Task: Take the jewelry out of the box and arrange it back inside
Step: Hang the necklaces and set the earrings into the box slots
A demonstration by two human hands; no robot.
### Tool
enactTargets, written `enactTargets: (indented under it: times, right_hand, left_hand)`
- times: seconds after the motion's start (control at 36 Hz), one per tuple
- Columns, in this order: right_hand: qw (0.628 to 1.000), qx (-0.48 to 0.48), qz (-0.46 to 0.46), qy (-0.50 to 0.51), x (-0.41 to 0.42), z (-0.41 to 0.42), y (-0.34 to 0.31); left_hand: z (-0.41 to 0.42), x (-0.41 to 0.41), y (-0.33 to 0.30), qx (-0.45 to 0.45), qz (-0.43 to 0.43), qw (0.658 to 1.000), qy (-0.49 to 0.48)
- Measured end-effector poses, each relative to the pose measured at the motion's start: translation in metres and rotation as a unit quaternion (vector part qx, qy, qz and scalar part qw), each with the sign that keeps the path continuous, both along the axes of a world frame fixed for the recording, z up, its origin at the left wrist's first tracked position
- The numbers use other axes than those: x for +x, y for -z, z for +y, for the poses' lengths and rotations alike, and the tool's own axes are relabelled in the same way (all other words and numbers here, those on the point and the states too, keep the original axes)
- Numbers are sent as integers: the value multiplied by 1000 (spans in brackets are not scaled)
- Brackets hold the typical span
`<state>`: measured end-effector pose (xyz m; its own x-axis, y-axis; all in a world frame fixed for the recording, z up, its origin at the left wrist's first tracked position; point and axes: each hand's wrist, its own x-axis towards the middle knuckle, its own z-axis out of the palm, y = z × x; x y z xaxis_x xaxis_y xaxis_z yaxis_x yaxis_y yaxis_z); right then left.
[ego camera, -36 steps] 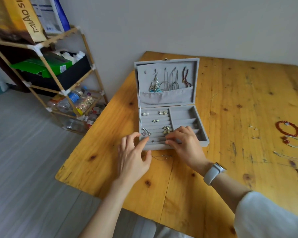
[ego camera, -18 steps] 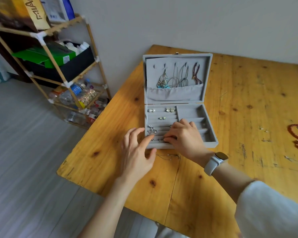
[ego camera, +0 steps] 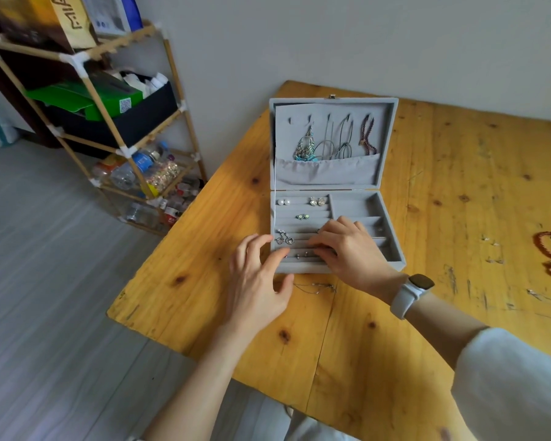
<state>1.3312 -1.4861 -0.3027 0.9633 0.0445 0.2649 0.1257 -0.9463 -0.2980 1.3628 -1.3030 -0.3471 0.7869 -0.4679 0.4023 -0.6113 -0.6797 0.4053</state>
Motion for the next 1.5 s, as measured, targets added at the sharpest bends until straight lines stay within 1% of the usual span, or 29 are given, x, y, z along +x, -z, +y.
enactTargets:
  times: [0.06,0.14,0.22,0.31,0.42,0.5,0.67,0.78,0.86,1.0,1.08,1.17,1.28,1.5]
  right_hand:
    - [1000,-7,11,-20,3,0,0]
    - [998,-42,17,-52,8,1,0]
    - [994,-79,5,-82,13,-1,-2]
    - [992,-97,-6,-81,14,0,-4]
    - [997,-72,13,-27,12,5,-3]
    - [997,-53,47,20,10,7,-1]
    - [996,-6,84,34,7,8,-3]
    - [998,24,31,53,-3,7,-1]
    - [998,44,4,41,-11,7,1]
    - [999,35,30,29,-14,11,2]
    - [999,36,24,29,-13,13,3]
    - [999,20,9,27,-10,11,4]
    - [1000,1,11,24,-8,10,2]
    - [997,-3,63,37,-7,15,-5]
  left_hand:
    - [0,0,0,3,-2,1000,-1]
    - [0,-1,0,3,-1,1000,1]
    - [0,-1,-1,7,-2,1000,1]
    - [-1,0,-1,11,-6,1000,3]
    - [-1,0,-1,12,-4,1000,8]
    - [-1,-1,-1,18,-9,1000,16]
    - [0,-2,-1,21,-3,999,24]
    - [0,-2,-2,16,-3,999,30]
    - [0,-2,-1,9,-6,999,34]
    - [0,-2,-1,8,-6,999,38]
    - [0,-2,-1,11,-6,999,39]
    - [0,-2,-1,12,-3,999,38]
    - [0,-1,-1,15,-4,999,38]
    - [-1,-1,-1,15,-5,999,37]
